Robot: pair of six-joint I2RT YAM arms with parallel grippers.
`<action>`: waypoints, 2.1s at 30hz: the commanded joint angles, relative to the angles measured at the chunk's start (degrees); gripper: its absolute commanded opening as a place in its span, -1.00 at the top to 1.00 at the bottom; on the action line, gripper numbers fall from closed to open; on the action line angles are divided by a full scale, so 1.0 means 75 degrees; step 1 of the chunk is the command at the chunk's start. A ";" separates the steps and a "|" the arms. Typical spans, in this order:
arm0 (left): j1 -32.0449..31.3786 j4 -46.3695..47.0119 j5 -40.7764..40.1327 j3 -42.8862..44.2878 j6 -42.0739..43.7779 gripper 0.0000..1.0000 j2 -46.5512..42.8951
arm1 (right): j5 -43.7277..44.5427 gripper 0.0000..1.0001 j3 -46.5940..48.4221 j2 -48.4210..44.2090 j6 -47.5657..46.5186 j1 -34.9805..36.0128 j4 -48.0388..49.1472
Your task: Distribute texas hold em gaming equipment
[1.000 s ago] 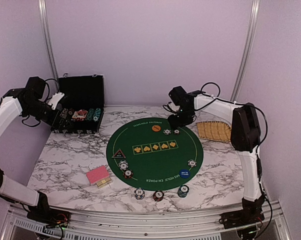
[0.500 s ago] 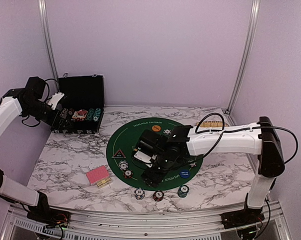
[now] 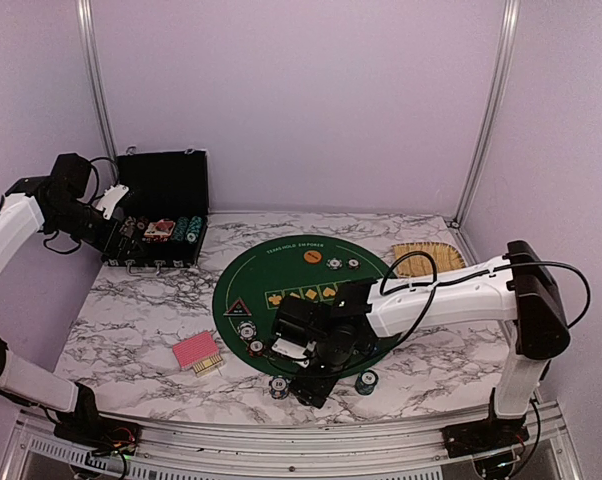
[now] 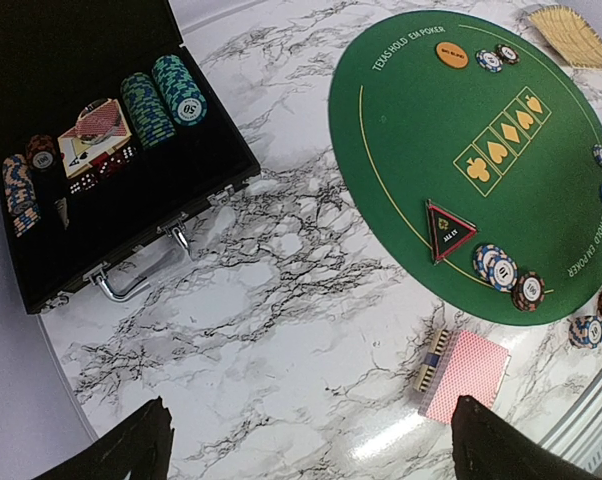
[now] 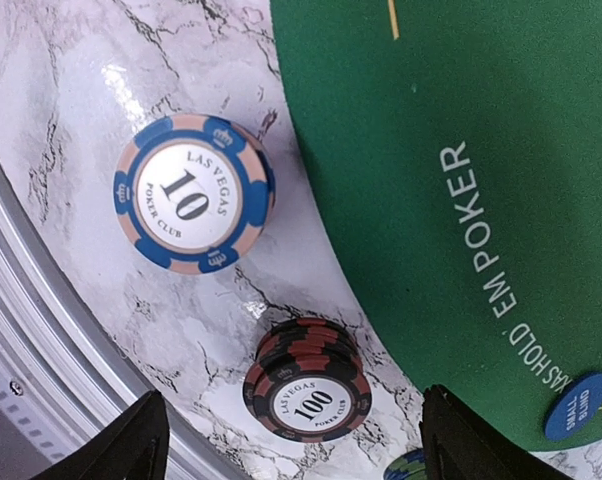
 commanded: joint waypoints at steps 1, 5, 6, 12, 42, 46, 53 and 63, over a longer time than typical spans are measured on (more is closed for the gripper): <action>0.0021 -0.0220 0.0107 0.0094 0.0030 -0.98 -0.0158 | -0.0149 -0.68 -0.0128 0.0176 0.0052 -0.0004 0.0218; 0.0014 -0.0220 0.0100 0.0099 0.0030 -0.98 -0.0158 | -0.0181 -0.61 -0.0142 0.0231 0.0028 -0.0022 0.0290; 0.0020 -0.0220 0.0110 0.0106 0.0024 -0.98 -0.0154 | -0.0178 -0.58 -0.0143 0.0250 0.0022 -0.0033 0.0302; 0.0018 -0.0220 0.0102 0.0140 0.0012 -0.98 -0.0172 | -0.0206 -0.42 -0.0154 0.0256 -0.0002 -0.0156 0.0370; 0.0015 -0.0255 0.0051 0.0228 -0.0005 -0.98 -0.0173 | -0.0373 0.20 -0.0359 0.0145 -0.0084 -0.0368 0.0493; 0.0017 -0.0256 0.0064 0.0228 -0.0005 -0.98 -0.0149 | -0.0385 0.33 -0.0287 0.0041 -0.0062 -0.0365 0.0401; 0.0018 -0.0256 0.0118 0.0220 -0.0017 -0.98 -0.0135 | -0.0307 0.43 -0.0155 -0.0157 -0.0017 -0.0397 0.0166; 0.0014 -0.0252 0.0135 0.0209 -0.0002 -0.98 -0.0125 | -0.0283 0.43 -0.0108 -0.0602 -0.0035 -0.0775 -0.0126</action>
